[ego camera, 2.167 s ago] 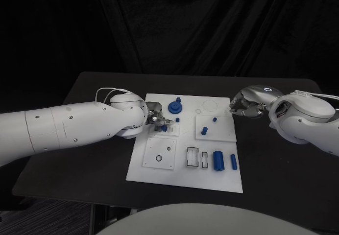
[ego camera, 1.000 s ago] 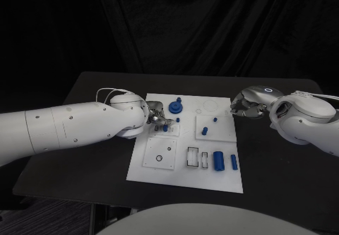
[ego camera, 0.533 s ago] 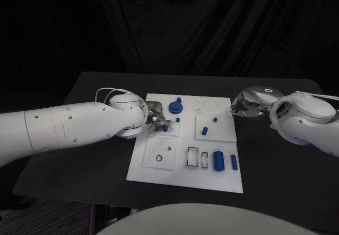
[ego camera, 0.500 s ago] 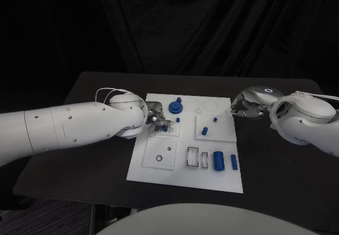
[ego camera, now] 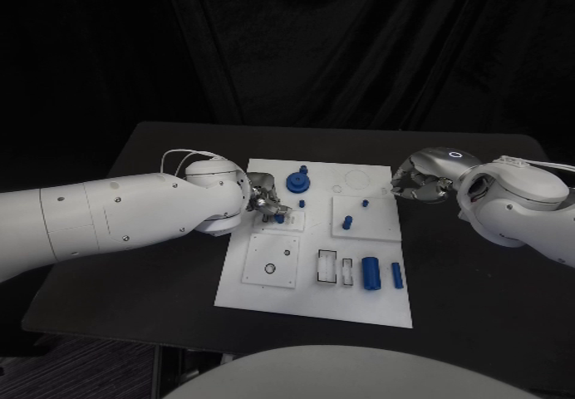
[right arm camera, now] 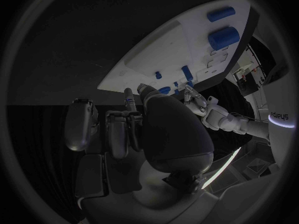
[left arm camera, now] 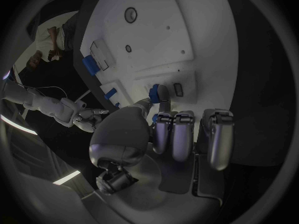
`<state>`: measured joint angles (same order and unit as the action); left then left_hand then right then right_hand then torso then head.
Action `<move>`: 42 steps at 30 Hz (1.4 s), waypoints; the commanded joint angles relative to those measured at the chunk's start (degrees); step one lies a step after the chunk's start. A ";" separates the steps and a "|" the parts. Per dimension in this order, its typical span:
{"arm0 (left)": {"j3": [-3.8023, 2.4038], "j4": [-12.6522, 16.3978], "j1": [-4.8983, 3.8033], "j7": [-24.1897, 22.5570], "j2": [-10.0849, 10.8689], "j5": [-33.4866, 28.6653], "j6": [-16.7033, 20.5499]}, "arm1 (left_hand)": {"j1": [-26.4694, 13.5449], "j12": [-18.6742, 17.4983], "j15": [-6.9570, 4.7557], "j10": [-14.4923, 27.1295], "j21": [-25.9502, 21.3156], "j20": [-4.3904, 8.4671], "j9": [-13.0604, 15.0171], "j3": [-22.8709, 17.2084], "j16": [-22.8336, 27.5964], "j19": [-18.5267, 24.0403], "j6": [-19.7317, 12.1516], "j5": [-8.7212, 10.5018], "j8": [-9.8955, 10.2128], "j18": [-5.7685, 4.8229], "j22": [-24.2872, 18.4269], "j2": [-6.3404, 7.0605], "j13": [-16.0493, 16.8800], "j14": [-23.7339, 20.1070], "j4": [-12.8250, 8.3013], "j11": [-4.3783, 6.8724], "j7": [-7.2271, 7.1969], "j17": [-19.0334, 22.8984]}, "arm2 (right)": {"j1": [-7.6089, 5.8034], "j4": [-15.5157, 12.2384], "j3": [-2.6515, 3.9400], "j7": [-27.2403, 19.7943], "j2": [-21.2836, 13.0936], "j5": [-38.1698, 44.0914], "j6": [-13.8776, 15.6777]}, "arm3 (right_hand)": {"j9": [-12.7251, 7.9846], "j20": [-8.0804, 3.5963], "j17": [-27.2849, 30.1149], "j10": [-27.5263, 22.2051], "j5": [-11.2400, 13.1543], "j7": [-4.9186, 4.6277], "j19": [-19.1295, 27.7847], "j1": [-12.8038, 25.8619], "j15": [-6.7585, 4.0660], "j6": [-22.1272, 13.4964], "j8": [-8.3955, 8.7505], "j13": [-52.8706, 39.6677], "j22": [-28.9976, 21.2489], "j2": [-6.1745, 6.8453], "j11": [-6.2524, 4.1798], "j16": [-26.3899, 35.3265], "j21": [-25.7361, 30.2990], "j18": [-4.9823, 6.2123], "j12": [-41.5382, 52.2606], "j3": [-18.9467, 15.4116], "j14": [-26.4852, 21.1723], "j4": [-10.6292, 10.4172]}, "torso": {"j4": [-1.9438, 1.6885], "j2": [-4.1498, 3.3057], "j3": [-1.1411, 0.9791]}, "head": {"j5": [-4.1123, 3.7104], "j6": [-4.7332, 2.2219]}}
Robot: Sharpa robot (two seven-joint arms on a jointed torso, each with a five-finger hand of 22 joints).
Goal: Assemble the parts on the task board
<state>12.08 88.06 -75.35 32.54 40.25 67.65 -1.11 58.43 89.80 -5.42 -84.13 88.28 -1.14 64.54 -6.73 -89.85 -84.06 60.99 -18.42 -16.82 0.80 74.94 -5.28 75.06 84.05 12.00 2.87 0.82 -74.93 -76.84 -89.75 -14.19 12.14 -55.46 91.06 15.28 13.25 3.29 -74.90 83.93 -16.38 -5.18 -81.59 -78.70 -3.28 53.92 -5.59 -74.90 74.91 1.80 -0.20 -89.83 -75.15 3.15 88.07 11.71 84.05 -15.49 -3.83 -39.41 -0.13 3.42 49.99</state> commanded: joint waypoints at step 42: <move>-0.03 1.21 0.10 -1.53 1.39 -0.29 4.88 | 3.04 0.20 -0.49 -5.87 -0.47 0.51 0.19 -5.61 -0.15 -4.52 -0.75 -4.63 1.03 -0.17 13.92 1.02 14.94 5.95 -4.44 0.43 -0.13 -15.07 | 0.43 0.65 0.03 1.56 0.00 0.16 -0.89 | -0.19 0.12 -14.74 3.18 -0.28 -0.12 1.04 -0.64 0.20 0.00 0.51 -12.30 9.57 -0.02 0.32 0.30 1.55 0.85 -0.77 0.43 5.73 0.29 | -0.04 -0.03 0.01 | -0.06 0.01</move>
<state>12.08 89.16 -75.35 31.73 41.69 67.65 2.01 61.58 89.80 -5.41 -83.93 88.06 -1.14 64.80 -12.13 -89.85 -84.06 60.79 -22.81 -15.97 0.79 74.92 -4.33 75.06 84.05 7.58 3.05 0.65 -74.91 -76.58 -89.10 -14.19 12.60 -55.38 91.06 14.87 13.15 3.49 -74.90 83.93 -16.38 -5.18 -80.98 -78.70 -3.28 53.92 -5.37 -74.90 74.94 1.80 -0.20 -89.83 -73.87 3.14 87.63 11.87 84.05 -15.32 -3.87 -39.42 -0.08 3.35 49.99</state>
